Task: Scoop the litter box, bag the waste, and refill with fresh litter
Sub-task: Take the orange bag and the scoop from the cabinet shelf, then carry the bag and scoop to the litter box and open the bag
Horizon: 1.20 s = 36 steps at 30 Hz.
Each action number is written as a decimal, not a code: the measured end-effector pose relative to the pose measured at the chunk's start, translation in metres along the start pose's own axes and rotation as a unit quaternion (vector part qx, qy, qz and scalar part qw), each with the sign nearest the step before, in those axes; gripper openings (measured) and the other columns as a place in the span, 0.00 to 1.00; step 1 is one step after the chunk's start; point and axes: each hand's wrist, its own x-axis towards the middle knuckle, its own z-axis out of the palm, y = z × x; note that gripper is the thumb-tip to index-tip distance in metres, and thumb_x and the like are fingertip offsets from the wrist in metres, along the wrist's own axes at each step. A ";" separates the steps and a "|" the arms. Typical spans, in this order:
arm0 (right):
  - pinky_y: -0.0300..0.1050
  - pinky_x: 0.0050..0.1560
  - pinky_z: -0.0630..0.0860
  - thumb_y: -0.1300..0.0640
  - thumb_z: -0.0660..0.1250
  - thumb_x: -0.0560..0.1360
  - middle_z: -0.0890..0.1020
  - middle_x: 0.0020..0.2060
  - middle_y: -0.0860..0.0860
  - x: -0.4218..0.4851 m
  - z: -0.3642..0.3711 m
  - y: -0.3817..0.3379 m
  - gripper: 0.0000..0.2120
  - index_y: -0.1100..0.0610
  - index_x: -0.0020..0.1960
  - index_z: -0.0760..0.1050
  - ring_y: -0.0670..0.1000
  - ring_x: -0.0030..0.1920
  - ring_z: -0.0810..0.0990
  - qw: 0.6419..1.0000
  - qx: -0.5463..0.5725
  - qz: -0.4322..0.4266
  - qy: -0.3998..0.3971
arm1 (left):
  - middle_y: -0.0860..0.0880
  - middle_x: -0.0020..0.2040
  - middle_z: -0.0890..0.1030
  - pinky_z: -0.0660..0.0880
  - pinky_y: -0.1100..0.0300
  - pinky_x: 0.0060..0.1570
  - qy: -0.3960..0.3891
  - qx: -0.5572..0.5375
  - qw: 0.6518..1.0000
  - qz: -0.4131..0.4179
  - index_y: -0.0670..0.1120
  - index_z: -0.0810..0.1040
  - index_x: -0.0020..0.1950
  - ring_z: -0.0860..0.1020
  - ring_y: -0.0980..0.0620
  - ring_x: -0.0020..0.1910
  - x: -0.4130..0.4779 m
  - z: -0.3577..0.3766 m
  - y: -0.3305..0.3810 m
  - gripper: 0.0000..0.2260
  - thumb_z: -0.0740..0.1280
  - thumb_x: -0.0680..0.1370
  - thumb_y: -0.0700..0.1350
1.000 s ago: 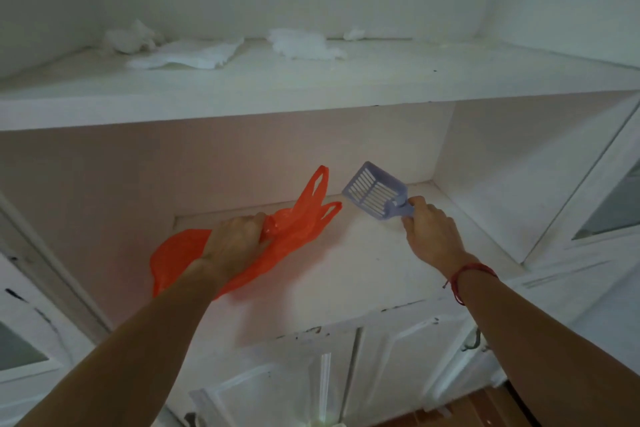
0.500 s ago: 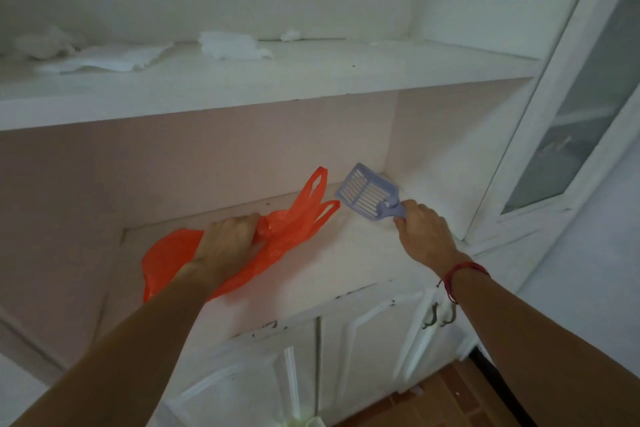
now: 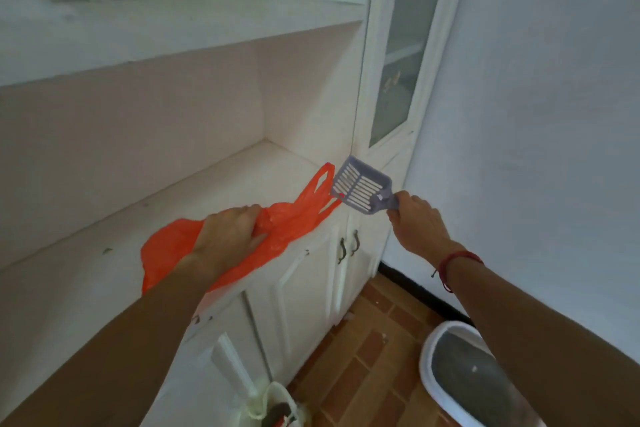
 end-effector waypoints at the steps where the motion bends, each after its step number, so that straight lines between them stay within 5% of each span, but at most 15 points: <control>1: 0.54 0.51 0.75 0.52 0.56 0.81 0.79 0.48 0.56 -0.015 -0.002 0.009 0.11 0.58 0.56 0.71 0.57 0.47 0.77 1.000 -0.011 0.018 0.003 | 0.48 0.48 0.82 0.71 0.52 0.44 0.000 -0.007 1.000 0.017 0.50 0.72 0.48 0.80 0.42 0.49 0.002 0.004 0.008 0.08 0.64 0.79 0.54; 20: 0.53 0.45 0.69 0.53 0.59 0.79 0.79 0.48 0.57 -0.282 -0.072 0.185 0.10 0.58 0.56 0.70 0.61 0.48 0.77 0.938 -0.093 0.334 0.016 | 0.43 0.39 0.81 0.72 0.50 0.40 -0.056 -0.095 0.949 0.294 0.44 0.75 0.42 0.80 0.39 0.40 0.007 0.092 0.244 0.08 0.70 0.75 0.47; 36: 0.51 0.41 0.68 0.52 0.56 0.81 0.78 0.48 0.56 -0.335 -0.079 0.304 0.10 0.58 0.56 0.70 0.60 0.48 0.77 0.933 -0.057 0.356 -0.009 | 0.46 0.46 0.83 0.76 0.48 0.48 -0.126 -0.070 0.952 0.271 0.47 0.77 0.50 0.81 0.42 0.46 -0.001 0.145 0.360 0.12 0.61 0.80 0.54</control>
